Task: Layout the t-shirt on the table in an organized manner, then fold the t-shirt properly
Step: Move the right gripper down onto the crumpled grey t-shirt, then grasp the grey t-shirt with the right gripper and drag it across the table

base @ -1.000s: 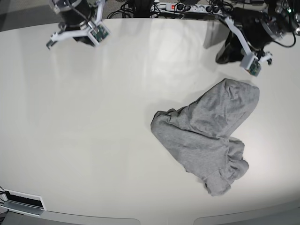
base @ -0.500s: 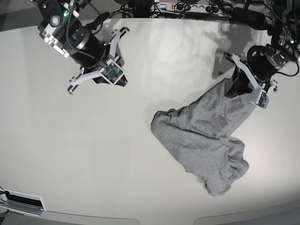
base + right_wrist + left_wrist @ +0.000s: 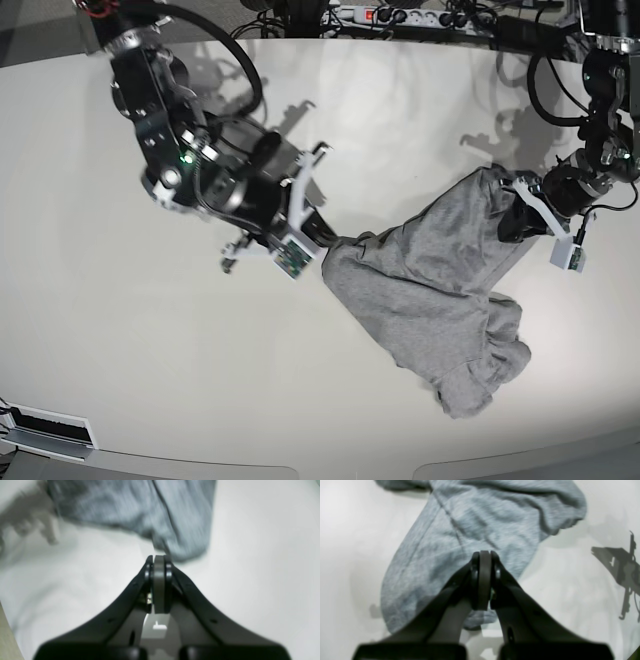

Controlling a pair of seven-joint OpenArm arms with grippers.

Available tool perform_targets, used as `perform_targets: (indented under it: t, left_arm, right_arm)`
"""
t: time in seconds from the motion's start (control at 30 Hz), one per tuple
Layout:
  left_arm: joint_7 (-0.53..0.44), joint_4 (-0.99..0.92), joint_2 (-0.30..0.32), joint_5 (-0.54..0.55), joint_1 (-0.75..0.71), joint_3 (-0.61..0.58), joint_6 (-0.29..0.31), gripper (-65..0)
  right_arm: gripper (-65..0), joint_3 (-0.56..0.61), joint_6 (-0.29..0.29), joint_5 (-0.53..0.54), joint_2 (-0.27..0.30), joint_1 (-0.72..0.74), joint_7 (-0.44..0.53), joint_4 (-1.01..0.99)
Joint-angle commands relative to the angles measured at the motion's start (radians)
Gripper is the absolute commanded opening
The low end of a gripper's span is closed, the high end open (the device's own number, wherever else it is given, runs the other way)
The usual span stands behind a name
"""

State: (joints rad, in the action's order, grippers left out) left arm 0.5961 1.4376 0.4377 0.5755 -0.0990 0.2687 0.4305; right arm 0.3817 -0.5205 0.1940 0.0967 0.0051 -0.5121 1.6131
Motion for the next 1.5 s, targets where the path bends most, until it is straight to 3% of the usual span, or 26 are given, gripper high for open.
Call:
perform_targets:
  t: [0.0,0.07,0.13,0.4,0.67,0.73,0.8,0.87,0.93,1.03,1.13,1.27,1.47]
  left_arm:
    - [-0.019,0.002,0.014,0.013,0.019,0.006,0.007,-65.0]
    - [-0.019,-0.014,0.014,0.013,0.025,0.006,0.003,-65.0]
    - [-0.019,-0.019,0.013,0.004,0.024,0.006,0.003,-65.0]
    - [-0.018,-0.019,0.014,-0.043,0.024,0.006,0.003,-65.0]
    - [-0.018,-0.019,0.013,-0.042,0.024,0.006,0.003,-65.0]
    - [-0.019,-0.019,0.013,-0.039,0.024,0.006,0.003,-65.0]
    - [-0.019,-0.019,0.013,-0.027,0.025,0.006,0.003,-65.0]
    - [-0.019,-0.019,0.013,-0.015,0.025,0.006,0.004,-65.0]
    - [-0.019,-0.019,0.013,-0.016,0.024,0.006,0.004,-65.0]
    - [-0.018,-0.019,0.014,-0.017,0.024,0.006,0.004,-65.0]
    - [-0.019,-0.019,0.013,-0.016,0.025,0.006,0.004,-65.0]
    - [-0.018,-0.019,0.013,-0.016,0.024,0.006,0.004,-65.0]
    - [-0.019,-0.019,0.014,-0.016,0.024,0.006,0.004,-65.0]
  right_arm:
    - [-53.5,0.015,-0.005,0.016,-0.024,0.043,0.023,-0.008]
    - [-42.9,0.056,0.003,0.015,-0.061,0.097,0.022,-0.053]
    - [-36.6,0.1,0.017,0.007,-0.097,0.145,0.021,-0.088]
    - [-32.2,0.227,0.129,-0.146,-0.254,0.327,0.034,-0.344]
    - [-32.1,0.226,0.264,-0.206,-0.254,0.465,0.129,-0.64]
    - [-35.8,0.226,0.254,-0.221,-0.254,0.477,0.132,-0.68]
    - [-39.8,0.226,0.209,-0.221,-0.254,0.476,0.135,-0.702]
    - [-39.8,0.226,0.172,-0.221,-0.254,0.472,0.139,-0.715]
    - [-39.8,0.226,0.197,-0.229,-0.254,0.471,0.155,-0.721]
    - [-40.3,0.226,0.323,-0.273,-0.254,0.472,0.158,-0.721]
    - [-42.9,0.226,0.309,-0.279,-0.254,0.47,0.154,-0.722]
    - [-65.0,0.226,0.285,-0.279,-0.254,0.469,0.153,-0.757]
    - [-65.0,0.226,0.291,-0.28,-0.254,0.483,0.065,-0.717]
